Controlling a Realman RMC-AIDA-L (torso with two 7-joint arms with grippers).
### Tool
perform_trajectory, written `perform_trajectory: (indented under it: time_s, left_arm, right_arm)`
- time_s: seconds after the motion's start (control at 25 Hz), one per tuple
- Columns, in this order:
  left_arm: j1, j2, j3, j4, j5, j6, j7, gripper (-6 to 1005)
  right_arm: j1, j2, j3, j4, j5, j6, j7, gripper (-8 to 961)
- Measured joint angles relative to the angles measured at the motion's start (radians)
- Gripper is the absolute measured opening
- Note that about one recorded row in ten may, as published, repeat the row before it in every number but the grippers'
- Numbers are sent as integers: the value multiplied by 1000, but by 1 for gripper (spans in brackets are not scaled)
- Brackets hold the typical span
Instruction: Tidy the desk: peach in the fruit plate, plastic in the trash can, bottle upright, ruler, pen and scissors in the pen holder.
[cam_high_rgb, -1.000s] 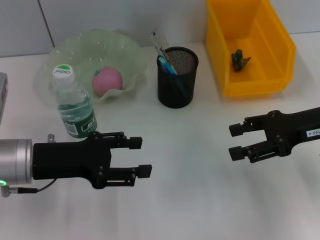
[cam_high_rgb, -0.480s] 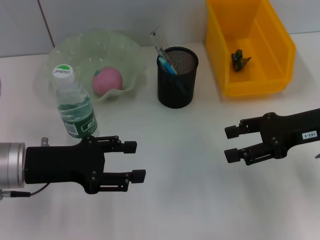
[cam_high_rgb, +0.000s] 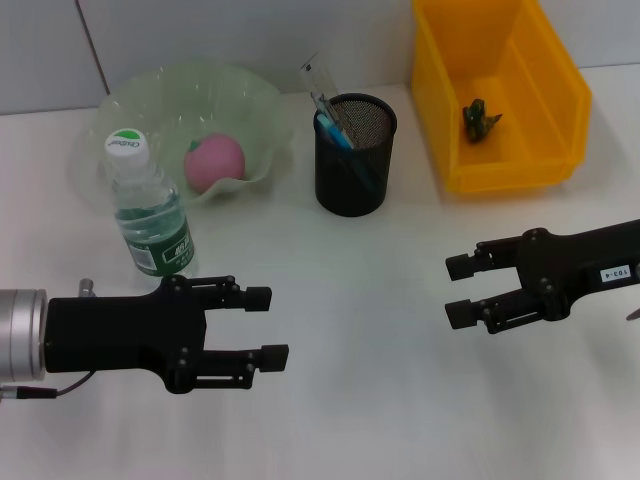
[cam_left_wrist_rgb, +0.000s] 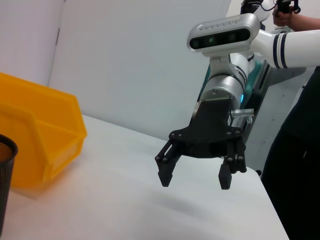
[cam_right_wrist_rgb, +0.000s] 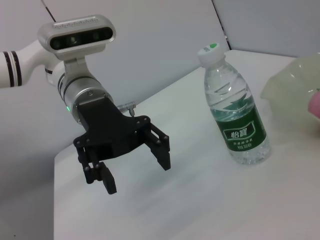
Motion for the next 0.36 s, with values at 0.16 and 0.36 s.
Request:
perform_trajectory:
  time_s: [0.16,0.36]
  left_arm:
    - [0,2,0,1,0,0,0,735]
    - [2,1,-3,9,6,0,1,735]
  right_arm:
    - [0,0,0,0,0,0,-1,815]
    - [0,1,0,0,-1,0,-1,815]
